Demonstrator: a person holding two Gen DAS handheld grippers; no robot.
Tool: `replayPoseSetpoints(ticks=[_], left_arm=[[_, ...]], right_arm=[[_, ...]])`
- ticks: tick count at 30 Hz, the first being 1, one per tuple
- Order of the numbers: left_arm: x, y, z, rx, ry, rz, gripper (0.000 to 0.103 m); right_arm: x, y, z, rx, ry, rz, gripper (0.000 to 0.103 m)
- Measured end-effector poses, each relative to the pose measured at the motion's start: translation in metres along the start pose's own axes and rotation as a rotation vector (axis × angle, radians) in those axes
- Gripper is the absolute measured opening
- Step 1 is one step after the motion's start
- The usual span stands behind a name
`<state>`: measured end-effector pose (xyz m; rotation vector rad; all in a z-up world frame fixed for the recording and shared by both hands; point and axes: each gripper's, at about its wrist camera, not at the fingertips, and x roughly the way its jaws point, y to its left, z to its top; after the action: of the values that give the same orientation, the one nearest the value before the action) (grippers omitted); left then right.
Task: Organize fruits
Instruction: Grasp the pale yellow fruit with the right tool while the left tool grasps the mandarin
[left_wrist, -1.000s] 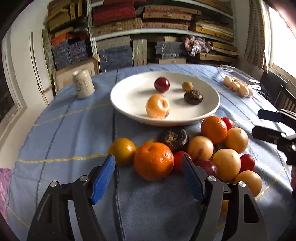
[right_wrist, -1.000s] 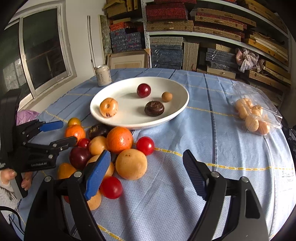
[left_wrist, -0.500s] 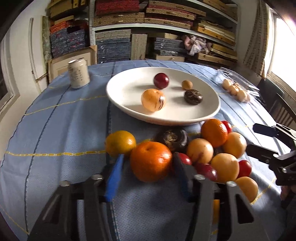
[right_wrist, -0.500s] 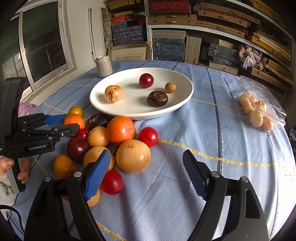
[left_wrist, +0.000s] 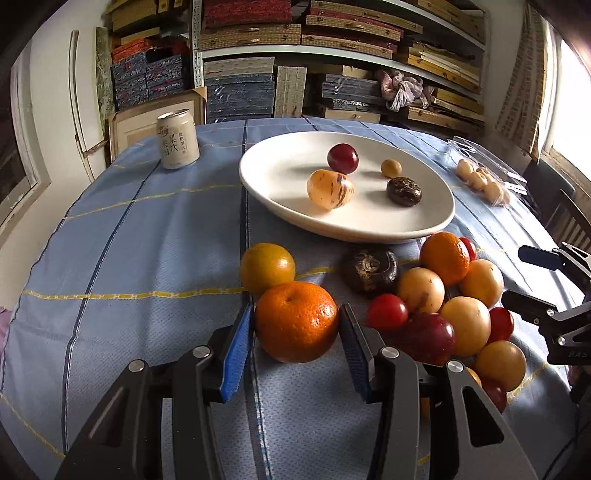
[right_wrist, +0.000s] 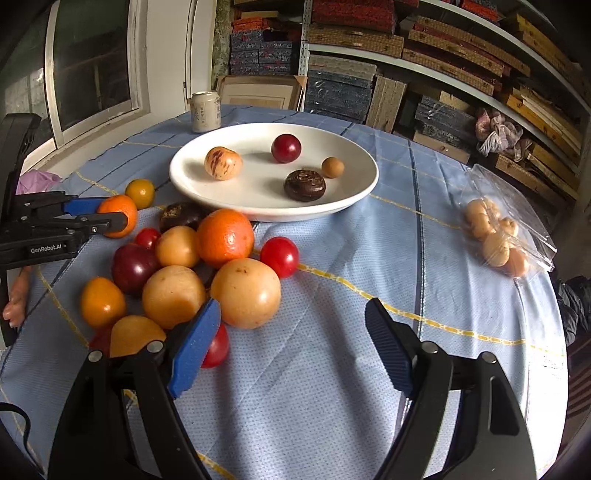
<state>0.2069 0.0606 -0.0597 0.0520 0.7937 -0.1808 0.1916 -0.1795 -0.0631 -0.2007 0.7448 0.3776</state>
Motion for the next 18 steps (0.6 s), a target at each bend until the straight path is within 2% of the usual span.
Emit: replayPoseSetpoints(ticks=[4, 7, 9, 11, 13, 18], left_arm=[[0.000, -0.004, -0.001, 0.023, -0.007, 0.024, 0.048], [0.000, -0.004, 0.000, 0.018, -0.008, 0.025, 0.048], [0.000, -0.003, 0.000, 0.014, -0.008, 0.024, 0.048], [0.000, -0.004, 0.000, 0.015, -0.008, 0.025, 0.048], [0.000, -0.003, 0.000, 0.013, -0.008, 0.023, 0.048], [0.000, -0.003, 0.000, 0.009, -0.009, 0.021, 0.048]], right_arm=[[0.007, 0.002, 0.001, 0.028, -0.006, -0.001, 0.078], [0.013, 0.003, 0.005, 0.069, 0.003, 0.060, 0.078], [0.019, 0.007, 0.008, 0.065, 0.024, 0.073, 0.072], [0.023, 0.009, 0.009, 0.061, 0.036, 0.097, 0.054], [0.023, 0.010, 0.010, 0.068, 0.038, 0.121, 0.045], [0.023, 0.011, 0.009, 0.073, 0.035, 0.130, 0.044]])
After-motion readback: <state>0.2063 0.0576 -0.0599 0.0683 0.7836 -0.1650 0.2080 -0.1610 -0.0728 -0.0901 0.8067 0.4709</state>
